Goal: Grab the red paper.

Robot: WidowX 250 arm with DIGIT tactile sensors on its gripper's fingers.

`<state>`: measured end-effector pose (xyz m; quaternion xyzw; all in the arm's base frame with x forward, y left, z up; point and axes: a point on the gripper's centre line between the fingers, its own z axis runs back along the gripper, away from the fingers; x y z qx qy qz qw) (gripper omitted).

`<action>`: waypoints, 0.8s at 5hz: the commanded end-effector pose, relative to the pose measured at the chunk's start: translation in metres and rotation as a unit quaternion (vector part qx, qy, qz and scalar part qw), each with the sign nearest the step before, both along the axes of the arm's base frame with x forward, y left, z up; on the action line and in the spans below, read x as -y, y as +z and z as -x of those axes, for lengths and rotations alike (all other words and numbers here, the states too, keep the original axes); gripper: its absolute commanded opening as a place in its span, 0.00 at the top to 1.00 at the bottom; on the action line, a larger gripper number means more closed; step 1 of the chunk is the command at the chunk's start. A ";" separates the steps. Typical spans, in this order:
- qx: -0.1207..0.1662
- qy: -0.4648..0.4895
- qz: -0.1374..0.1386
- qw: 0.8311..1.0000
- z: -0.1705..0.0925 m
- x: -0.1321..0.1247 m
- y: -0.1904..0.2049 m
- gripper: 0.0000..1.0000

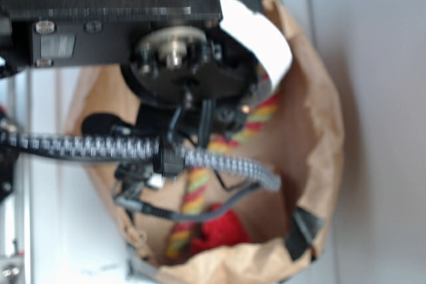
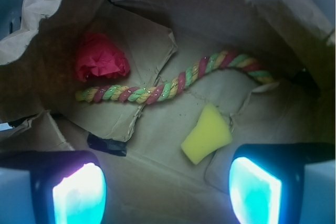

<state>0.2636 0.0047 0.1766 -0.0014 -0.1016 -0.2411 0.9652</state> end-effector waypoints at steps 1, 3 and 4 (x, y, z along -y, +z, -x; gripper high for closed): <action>0.032 -0.142 -0.030 0.989 -0.025 0.036 -0.019 0.00; 0.039 -0.242 -0.053 0.968 -0.032 0.025 -0.056 0.00; 0.050 -0.282 -0.040 0.957 -0.029 0.027 -0.059 0.00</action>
